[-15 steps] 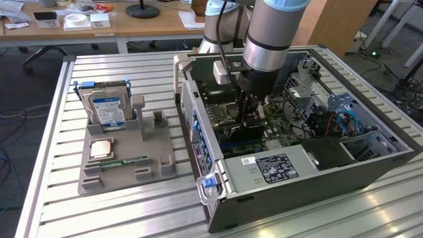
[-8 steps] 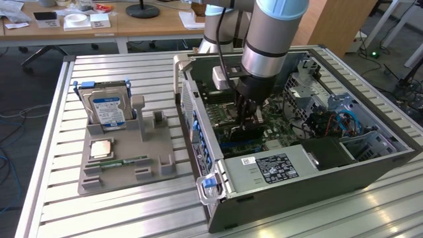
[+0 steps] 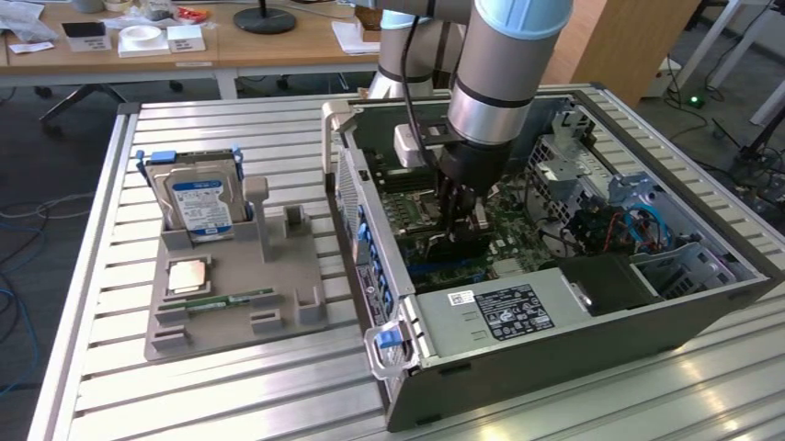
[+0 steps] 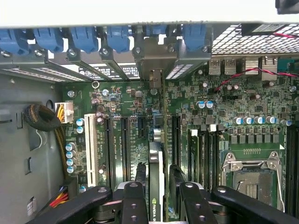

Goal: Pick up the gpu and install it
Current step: 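Insert the gpu into the slot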

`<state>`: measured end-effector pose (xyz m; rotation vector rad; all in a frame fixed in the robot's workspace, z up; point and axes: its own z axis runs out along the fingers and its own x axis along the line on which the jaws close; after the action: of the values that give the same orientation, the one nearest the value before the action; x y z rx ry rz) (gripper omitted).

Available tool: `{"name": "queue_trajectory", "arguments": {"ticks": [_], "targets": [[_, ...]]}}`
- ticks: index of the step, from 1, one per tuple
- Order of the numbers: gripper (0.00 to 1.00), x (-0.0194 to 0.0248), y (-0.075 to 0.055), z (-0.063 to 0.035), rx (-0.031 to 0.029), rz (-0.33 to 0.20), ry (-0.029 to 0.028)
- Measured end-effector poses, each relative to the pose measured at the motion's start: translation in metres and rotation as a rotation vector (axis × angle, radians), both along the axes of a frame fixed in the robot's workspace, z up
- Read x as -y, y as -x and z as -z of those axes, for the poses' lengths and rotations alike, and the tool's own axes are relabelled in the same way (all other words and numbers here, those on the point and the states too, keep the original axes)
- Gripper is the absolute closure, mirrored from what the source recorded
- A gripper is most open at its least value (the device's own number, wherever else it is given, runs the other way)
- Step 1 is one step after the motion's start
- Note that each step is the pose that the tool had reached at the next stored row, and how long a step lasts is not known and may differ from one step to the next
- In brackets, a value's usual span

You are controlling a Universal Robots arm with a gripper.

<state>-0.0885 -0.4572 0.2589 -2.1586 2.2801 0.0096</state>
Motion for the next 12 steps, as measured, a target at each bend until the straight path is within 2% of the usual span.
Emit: {"name": "queue_trajectory", "arguments": {"ticks": [4, 5, 12], "targets": [[0.68, 0.0, 0.0, 0.0, -0.0001, 0.0, 0.0001], [0.74, 0.0, 0.0, 0.0, 0.0, 0.0, 0.0001], [0.74, 0.0, 0.0, 0.0, 0.0, 0.0, -0.0001]]}}
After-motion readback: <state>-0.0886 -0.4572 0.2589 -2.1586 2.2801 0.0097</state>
